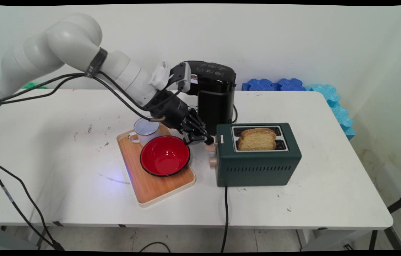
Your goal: Press the toaster switch
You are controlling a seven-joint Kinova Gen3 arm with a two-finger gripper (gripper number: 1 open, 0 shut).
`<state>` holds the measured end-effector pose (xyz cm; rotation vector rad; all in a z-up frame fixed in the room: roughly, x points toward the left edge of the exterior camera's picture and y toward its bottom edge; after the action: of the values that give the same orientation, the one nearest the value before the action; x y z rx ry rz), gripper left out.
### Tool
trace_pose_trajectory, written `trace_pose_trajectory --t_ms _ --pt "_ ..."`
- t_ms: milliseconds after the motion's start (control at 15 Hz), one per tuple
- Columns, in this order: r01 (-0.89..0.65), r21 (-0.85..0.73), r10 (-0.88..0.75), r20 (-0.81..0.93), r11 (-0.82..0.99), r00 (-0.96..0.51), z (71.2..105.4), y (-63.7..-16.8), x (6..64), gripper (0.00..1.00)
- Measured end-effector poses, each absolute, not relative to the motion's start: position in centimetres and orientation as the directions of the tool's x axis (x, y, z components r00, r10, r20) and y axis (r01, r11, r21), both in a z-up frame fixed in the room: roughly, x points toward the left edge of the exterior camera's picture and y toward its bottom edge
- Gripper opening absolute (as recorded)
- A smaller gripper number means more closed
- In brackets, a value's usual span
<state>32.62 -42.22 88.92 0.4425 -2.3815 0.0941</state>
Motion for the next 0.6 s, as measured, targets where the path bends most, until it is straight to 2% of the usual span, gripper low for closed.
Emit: trace_pose_trajectory --t_ms 600 --pt "-0.352 0.059 -0.303 0.652 0.934 -0.695 87.5 -42.0 32.5 0.0"
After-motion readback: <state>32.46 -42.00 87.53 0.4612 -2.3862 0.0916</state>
